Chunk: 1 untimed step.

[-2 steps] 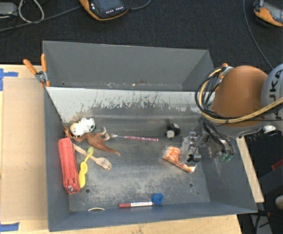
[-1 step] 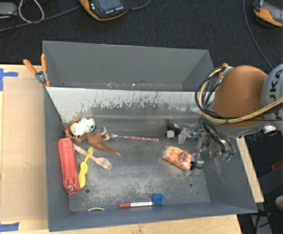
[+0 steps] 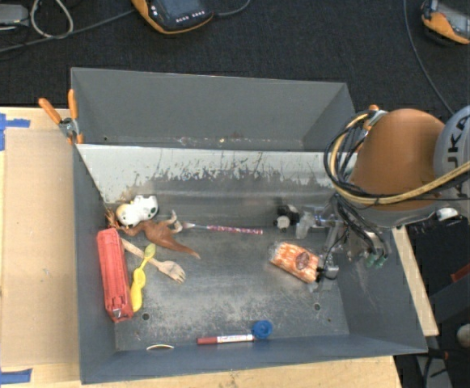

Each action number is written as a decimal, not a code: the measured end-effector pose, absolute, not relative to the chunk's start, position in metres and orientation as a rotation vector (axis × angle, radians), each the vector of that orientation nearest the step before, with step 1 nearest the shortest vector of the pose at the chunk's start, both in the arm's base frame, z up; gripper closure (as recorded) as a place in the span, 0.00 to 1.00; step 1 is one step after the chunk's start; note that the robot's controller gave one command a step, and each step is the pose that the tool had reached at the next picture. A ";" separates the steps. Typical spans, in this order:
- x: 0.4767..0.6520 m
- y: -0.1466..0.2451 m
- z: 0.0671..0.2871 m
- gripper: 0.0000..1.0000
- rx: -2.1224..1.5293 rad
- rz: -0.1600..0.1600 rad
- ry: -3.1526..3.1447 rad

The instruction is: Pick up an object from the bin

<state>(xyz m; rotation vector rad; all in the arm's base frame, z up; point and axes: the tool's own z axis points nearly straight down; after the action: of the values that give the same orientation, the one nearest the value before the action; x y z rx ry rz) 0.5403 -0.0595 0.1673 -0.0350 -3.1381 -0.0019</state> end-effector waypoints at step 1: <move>0.587 -0.073 0.121 0.00 0.239 0.001 -3.142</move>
Offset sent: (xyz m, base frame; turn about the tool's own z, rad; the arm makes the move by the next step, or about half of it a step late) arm 0.0064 -0.0177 -0.0973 -0.2149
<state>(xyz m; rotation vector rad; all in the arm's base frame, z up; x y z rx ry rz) 0.5867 -0.0732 0.1206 0.2387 -3.1418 0.0007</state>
